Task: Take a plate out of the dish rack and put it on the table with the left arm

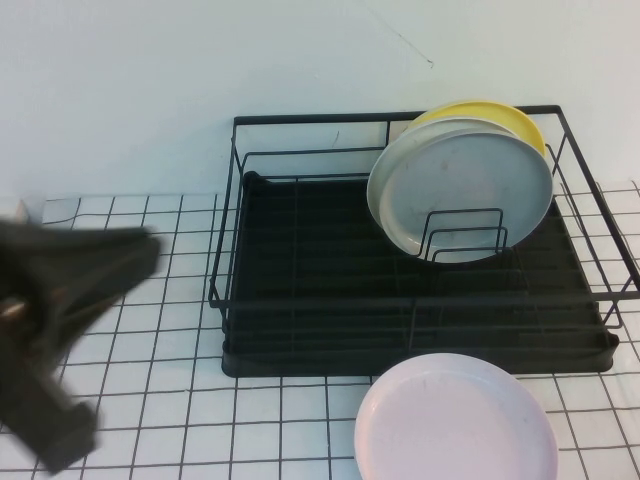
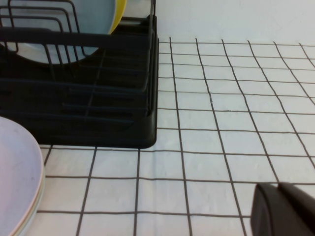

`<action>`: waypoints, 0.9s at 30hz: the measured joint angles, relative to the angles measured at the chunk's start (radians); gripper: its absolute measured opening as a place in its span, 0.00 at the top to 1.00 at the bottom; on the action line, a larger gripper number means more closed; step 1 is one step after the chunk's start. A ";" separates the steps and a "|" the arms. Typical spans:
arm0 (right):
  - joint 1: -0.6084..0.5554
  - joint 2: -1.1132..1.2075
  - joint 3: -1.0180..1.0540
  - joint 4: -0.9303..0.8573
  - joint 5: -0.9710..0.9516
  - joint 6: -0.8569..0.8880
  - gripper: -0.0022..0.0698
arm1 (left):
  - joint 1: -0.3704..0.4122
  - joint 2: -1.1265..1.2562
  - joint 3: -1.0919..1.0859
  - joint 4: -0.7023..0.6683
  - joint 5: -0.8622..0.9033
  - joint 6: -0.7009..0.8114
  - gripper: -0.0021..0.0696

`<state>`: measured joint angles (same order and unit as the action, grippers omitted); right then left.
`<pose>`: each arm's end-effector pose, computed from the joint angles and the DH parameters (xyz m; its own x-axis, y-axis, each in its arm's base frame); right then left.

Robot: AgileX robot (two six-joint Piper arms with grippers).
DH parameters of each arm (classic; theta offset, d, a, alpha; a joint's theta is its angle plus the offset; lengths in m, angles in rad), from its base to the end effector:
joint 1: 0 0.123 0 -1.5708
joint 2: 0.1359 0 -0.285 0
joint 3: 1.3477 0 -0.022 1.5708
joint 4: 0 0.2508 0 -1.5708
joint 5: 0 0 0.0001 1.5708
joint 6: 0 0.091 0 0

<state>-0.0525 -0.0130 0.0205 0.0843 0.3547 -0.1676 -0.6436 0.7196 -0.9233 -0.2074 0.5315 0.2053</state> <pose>0.0530 -0.0001 0.1751 -0.2712 -0.0742 -0.9597 0.0004 0.9970 -0.0772 0.1024 -0.0887 0.4103 -0.1657 0.1564 -0.9737 0.6826 0.7308 0.0013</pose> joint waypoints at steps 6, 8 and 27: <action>0.000 0.000 0.000 0.000 0.000 0.000 0.97 | 0.185 -0.263 0.289 0.043 -0.191 -0.009 0.97; 0.000 0.000 0.000 0.000 0.000 0.000 0.97 | 0.247 -0.361 0.423 0.043 -0.295 -0.009 0.97; 0.000 0.000 0.000 0.000 0.000 0.000 0.97 | 0.560 -0.728 0.944 -0.014 -0.299 -0.011 0.97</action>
<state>-0.0525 -0.0130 0.0205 0.0843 0.3547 -0.1676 -0.0835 -0.0084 0.0210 -0.2214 0.2327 0.1940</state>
